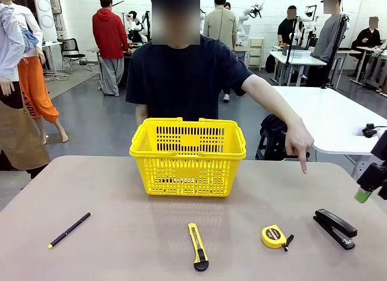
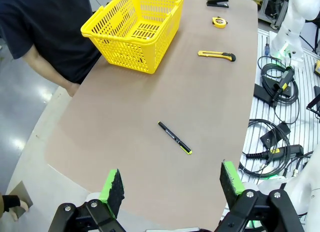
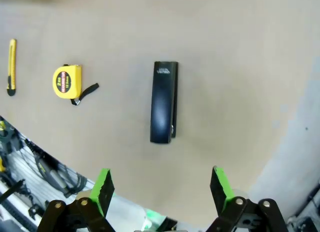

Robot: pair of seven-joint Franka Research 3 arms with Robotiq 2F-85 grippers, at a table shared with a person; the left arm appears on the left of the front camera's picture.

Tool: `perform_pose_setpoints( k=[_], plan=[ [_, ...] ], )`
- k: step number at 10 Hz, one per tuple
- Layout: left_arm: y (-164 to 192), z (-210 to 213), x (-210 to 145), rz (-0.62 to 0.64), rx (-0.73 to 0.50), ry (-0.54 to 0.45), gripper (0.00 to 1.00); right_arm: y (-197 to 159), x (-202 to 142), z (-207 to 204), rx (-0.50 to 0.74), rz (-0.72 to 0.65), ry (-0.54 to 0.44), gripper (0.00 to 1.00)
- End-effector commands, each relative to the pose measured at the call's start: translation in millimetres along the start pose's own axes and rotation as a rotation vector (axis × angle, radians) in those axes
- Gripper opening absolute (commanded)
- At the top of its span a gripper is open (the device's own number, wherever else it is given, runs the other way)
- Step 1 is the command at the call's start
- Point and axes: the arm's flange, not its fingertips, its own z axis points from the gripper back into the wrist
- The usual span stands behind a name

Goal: Place the items the person wants into the basket.
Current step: Pick up the item the person points to and place it in the Market Basket.

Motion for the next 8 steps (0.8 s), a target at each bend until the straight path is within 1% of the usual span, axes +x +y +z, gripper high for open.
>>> perform_pose_setpoints(
  k=[1,3,5,6,7,8],
  plan=[
    [0,2,-2,-0.02,-0.004,-0.022,1.0,-10,28,-16,0.086,0.078,0.033,1.0],
    [0,2,-2,-0.02,-0.004,-0.022,1.0,-2,36,-38,0.101,0.128,0.073,1.0],
    [0,2,-2,-0.02,-0.004,-0.022,1.0,6,46,-52,0.085,0.113,0.108,1.0],
    [0,2,-2,-0.02,-0.004,-0.022,1.0,8,43,-52,0.076,0.086,0.098,1.0],
    [0,2,-2,-0.02,-0.004,-0.022,1.0,6,39,-53,0.085,0.118,0.096,1.0],
    [0,2,-2,-0.02,-0.004,-0.022,1.0,6,39,-53,0.085,0.118,0.096,1.0]
  ],
)
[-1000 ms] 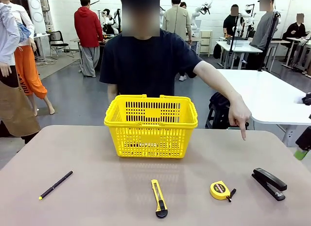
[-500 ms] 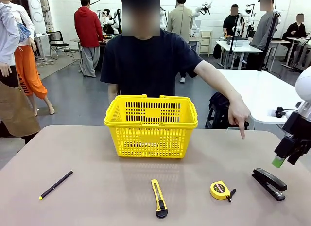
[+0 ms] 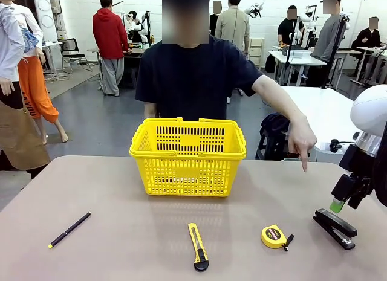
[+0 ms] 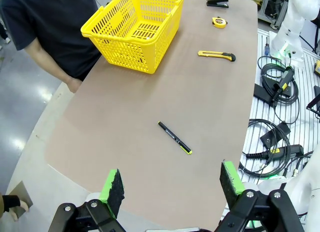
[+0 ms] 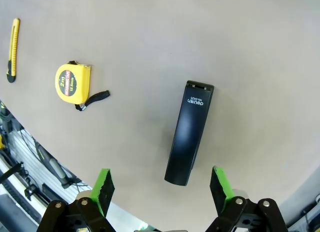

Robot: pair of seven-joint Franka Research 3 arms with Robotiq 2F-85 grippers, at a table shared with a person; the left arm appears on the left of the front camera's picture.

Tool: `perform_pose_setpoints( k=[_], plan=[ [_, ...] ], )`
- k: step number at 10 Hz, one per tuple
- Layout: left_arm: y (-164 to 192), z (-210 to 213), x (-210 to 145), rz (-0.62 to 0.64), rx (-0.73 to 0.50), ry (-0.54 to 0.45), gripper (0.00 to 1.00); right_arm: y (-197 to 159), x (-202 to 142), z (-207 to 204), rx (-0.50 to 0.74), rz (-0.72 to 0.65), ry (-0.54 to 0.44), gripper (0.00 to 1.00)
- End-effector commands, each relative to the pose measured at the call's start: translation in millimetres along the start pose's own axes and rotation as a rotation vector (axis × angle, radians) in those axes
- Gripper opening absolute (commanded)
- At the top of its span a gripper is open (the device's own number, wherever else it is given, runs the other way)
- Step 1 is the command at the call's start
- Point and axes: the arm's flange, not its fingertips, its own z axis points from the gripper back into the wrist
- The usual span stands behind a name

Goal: Place the items the person wants into the basket.
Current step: Pick up the item the person points to and place it in the Market Basket.

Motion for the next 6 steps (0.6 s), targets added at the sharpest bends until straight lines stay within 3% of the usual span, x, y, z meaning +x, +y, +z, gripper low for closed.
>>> perform_pose_setpoints(
  k=[1,4,6],
  plan=[
    [0,2,-2,-0.019,-0.004,-0.022,1.0,-2,-2,2,0.002,-0.002,-0.006,1.0],
    [0,2,-2,-0.019,-0.004,-0.022,1.0,-1,-1,1,-0.001,-0.004,-0.002,1.0],
    [0,2,-2,-0.019,-0.004,-0.022,1.0,-3,6,-23,-0.059,0.057,0.073,1.0]
  ],
)
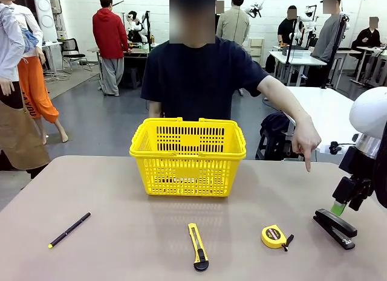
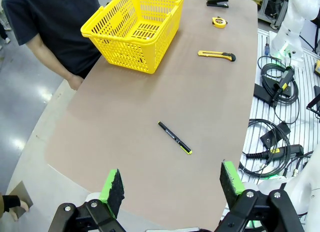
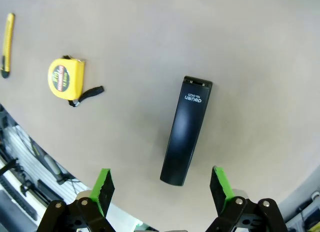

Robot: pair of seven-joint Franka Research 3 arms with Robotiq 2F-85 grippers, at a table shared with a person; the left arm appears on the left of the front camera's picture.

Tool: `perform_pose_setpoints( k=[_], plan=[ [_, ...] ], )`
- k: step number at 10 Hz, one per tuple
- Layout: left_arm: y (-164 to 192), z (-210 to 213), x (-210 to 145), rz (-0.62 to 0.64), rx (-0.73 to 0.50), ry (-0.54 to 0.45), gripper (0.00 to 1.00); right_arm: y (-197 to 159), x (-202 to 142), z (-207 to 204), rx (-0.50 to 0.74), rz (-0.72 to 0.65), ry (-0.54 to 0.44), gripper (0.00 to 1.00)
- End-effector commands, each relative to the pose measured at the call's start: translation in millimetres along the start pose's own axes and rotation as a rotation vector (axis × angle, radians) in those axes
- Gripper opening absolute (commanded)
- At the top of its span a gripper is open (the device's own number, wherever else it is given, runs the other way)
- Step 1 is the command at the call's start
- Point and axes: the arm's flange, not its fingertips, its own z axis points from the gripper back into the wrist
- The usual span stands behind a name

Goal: Place the items the person wants into the basket.
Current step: Pick up the item the person points to and place it in the Market Basket.

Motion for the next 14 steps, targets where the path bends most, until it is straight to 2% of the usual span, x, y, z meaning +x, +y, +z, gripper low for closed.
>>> perform_pose_setpoints(
  k=[1,6,9,12,13,14],
  plan=[
    [0,2,-2,-0.019,-0.004,-0.022,1.0,-3,11,-19,-0.062,0.065,0.046,1.0],
    [0,2,-2,-0.019,-0.004,-0.022,1.0,-10,20,-51,-0.15,0.12,0.096,1.0],
    [0,2,-2,-0.019,-0.004,-0.022,1.0,-13,28,-69,-0.152,0.132,0.15,1.0],
    [0,2,-2,-0.019,-0.004,-0.022,1.0,-14,27,-71,-0.143,0.157,0.179,1.0],
    [0,2,-2,-0.019,-0.004,-0.022,1.0,-14,25,-70,-0.148,0.149,0.174,0.45],
    [0,2,-2,-0.019,-0.004,-0.022,1.0,-14,27,-72,-0.147,0.143,0.168,0.45]
  ],
)
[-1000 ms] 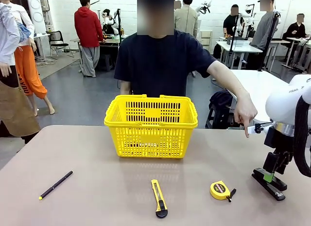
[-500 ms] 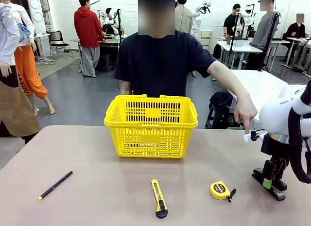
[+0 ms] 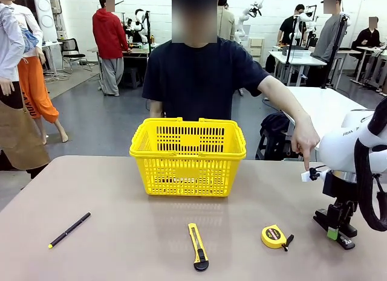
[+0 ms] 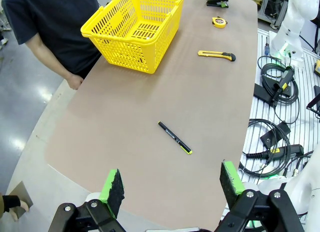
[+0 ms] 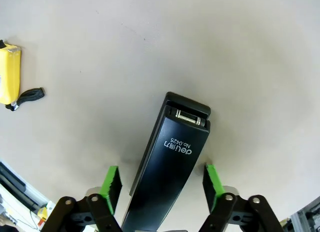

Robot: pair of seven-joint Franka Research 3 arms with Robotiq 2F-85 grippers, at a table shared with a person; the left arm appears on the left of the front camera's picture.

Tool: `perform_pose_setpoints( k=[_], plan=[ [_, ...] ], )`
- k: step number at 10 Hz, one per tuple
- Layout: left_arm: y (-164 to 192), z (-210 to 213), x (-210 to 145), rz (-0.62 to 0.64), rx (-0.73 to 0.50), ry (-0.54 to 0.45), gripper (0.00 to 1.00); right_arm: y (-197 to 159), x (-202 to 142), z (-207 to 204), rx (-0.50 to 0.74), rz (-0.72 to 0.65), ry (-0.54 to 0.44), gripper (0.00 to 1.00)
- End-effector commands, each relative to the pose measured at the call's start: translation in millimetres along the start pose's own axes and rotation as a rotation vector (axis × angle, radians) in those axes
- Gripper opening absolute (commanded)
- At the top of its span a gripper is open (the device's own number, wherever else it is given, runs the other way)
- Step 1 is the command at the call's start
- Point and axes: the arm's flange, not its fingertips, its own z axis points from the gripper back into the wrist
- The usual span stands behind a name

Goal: Place the items the person wants into the basket.
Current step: Pick up the item the person points to and place it in the Market Basket.

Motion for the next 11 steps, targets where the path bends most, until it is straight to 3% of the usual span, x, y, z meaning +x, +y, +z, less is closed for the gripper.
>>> perform_pose_setpoints(
  k=[1,2,3,9,10,11],
  plan=[
    [0,2,-2,-0.018,-0.004,-0.022,1.0,-4,0,2,-0.024,0.004,0.012,0.0],
    [0,2,-2,-0.018,-0.004,-0.022,1.0,-4,-1,2,-0.025,0.003,0.015,0.4],
    [0,2,-2,-0.018,-0.004,-0.022,1.0,-4,-1,2,-0.025,0.003,0.014,0.0],
    [0,2,-2,-0.018,-0.004,-0.022,1.0,2,-2,12,-0.034,-0.023,-0.001,0.0],
    [0,2,-2,-0.018,-0.004,-0.022,1.0,14,-6,35,-0.025,-0.074,-0.002,0.2],
    [0,2,-2,-0.018,-0.004,-0.022,1.0,37,-13,81,-0.063,-0.092,-0.004,0.2]
  ],
)
